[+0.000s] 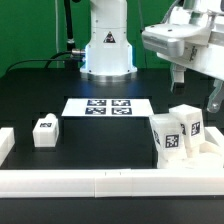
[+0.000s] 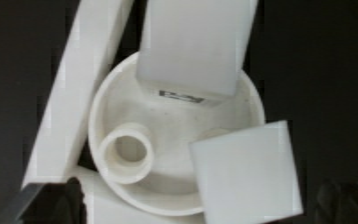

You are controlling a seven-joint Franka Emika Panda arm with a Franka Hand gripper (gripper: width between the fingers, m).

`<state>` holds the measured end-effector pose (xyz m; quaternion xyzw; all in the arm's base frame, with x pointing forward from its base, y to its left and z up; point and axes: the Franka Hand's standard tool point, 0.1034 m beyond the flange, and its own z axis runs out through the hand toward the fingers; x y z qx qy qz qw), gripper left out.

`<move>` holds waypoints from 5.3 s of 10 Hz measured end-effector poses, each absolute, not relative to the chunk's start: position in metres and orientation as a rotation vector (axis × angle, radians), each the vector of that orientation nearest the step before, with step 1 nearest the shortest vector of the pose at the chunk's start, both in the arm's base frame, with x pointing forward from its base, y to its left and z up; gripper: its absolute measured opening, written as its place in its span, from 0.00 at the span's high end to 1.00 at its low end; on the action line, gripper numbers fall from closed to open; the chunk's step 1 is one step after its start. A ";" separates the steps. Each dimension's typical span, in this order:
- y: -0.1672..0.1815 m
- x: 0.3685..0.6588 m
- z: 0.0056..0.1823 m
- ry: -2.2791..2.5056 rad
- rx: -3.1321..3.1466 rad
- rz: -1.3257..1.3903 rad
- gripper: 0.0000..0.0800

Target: Assemble stool

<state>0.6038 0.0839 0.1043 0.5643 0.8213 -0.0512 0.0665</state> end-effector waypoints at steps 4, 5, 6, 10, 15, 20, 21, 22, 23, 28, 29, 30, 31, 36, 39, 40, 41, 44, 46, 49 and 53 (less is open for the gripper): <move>0.082 0.591 0.088 2.487 1.710 -0.164 0.19; 0.082 0.589 0.085 2.489 1.713 -0.171 0.19; 0.082 0.588 0.081 2.492 1.714 -0.176 0.19; 0.082 0.590 0.081 2.488 1.718 -0.176 0.59; 0.080 0.589 0.081 2.379 1.865 -0.169 0.59; 0.080 0.578 0.080 1.724 2.471 -0.153 0.58; 0.080 0.577 0.080 1.649 2.521 -0.154 0.58; 0.081 0.575 0.080 1.558 2.578 -0.155 0.58; 0.082 0.574 0.080 1.478 2.623 -0.155 0.58; 0.087 0.570 0.080 0.799 2.941 -0.128 0.58; 0.088 0.570 0.080 0.714 2.962 -0.124 0.58; 0.088 0.570 0.080 0.659 2.974 -0.121 0.58; 0.088 0.570 0.080 0.519 3.001 -0.115 0.58; 0.103 0.570 0.079 -0.546 3.065 -0.064 0.58; 0.106 0.570 0.079 -0.860 2.998 -0.067 0.58; 0.108 0.570 0.079 -0.985 2.966 -0.066 0.58; 0.115 0.570 0.079 -1.261 2.886 -0.060 0.58; 0.131 0.571 0.079 -1.822 2.648 -0.054 0.58; 0.136 0.569 0.079 -1.974 2.544 -0.086 0.58; 0.139 0.570 0.079 -2.218 2.348 -0.103 0.58; 0.145 0.569 0.078 -2.581 2.005 -0.088 0.58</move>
Offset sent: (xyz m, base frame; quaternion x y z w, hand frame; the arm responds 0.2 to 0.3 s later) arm -0.0106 0.0078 -0.0129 -0.0096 0.0110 -0.0197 0.9997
